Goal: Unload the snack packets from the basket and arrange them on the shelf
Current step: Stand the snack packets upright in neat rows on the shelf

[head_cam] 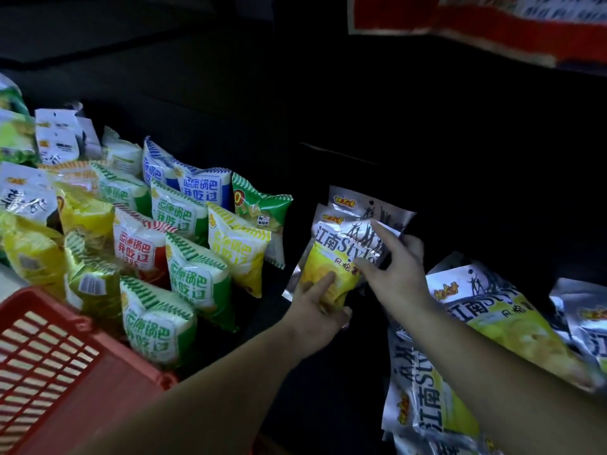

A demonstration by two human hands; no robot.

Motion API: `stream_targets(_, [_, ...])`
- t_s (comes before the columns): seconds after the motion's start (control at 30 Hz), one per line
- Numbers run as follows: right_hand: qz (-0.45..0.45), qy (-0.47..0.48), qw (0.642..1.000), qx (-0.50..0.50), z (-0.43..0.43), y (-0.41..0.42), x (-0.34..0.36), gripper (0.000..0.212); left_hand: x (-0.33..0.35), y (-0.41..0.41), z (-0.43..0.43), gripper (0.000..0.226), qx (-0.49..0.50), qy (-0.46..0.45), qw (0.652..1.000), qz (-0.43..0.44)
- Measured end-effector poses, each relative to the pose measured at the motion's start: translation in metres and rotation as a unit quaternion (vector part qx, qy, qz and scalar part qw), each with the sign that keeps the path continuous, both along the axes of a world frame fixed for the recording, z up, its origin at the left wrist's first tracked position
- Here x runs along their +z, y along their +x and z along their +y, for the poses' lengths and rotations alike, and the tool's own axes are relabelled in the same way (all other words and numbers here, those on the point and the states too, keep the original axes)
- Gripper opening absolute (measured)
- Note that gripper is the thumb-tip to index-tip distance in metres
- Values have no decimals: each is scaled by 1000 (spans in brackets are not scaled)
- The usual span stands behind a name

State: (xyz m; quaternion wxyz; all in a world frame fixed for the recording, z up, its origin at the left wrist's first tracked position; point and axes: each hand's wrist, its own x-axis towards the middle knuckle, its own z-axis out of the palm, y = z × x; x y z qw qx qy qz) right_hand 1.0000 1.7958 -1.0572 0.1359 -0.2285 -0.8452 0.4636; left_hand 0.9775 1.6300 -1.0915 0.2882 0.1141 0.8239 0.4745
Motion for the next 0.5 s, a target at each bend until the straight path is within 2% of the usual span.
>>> stream_targets(0.1, [6,94,995,-23,4,19,-7,42,-10,0,4,70,39,17,999,7])
stream_targets(0.17, [3,146,989,5,5,28,-10,34,-14,5,7,68,62,24,998,23])
stream_targets(0.3, [-26,75,992,93,1,30,-18,49,-21,11,11,65,90,32,995,0])
stream_targets(0.5, [-93,83,989,82,11,15,-19,63,-29,10,12,52,102,32,994,-22])
